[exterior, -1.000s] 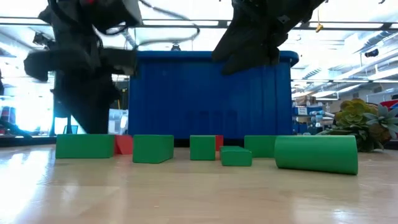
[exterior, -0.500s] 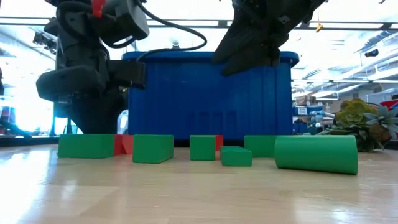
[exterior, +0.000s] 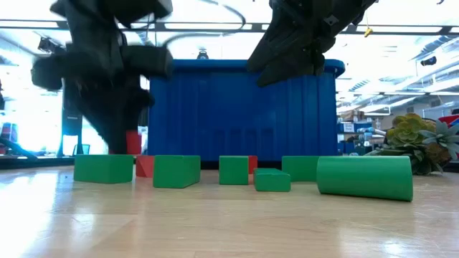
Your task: Sort Items/Unsort Items
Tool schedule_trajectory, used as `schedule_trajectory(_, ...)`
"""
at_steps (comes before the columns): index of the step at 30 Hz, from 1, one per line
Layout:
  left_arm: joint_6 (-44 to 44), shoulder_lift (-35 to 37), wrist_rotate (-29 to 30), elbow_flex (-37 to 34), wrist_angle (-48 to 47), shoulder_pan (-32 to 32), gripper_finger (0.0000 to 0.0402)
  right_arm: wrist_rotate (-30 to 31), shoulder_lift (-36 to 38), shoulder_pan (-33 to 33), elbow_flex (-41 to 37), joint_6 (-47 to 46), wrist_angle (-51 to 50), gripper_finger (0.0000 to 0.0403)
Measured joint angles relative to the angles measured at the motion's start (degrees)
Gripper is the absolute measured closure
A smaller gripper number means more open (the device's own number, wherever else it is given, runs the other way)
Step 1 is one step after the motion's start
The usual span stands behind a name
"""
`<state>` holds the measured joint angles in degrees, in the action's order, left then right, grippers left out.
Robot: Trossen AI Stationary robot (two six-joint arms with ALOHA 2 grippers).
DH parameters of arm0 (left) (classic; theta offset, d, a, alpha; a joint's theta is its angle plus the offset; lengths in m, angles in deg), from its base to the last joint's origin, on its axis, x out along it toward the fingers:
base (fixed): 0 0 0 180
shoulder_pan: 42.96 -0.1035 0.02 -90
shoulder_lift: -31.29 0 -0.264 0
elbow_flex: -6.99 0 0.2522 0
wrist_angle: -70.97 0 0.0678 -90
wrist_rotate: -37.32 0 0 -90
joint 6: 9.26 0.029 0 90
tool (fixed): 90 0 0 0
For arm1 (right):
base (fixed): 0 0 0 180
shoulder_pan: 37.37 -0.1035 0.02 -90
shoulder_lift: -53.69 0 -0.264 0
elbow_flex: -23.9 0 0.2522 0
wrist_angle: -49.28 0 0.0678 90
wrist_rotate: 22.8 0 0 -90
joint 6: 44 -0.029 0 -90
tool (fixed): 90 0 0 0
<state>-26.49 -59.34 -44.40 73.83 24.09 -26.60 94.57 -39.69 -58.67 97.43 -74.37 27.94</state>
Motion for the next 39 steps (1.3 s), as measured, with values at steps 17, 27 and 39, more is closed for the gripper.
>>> schedule_trajectory(17,21.0,13.9,15.4,20.7,-5.9,-3.7,0.0262,0.0,0.0,-0.3,0.0,0.0,0.2,0.0178)
schedule_trajectory(27,38.7,14.2,16.2,29.7,8.4,-24.0,0.0262,0.1,0.0,0.0,0.0,0.0,0.5,0.0181)
schedule_trajectory(39,39.2,10.1,-0.1,30.1,15.0,-49.5,0.0262,3.7,0.0,0.2,0.0,-3.1,1.3,0.0183)
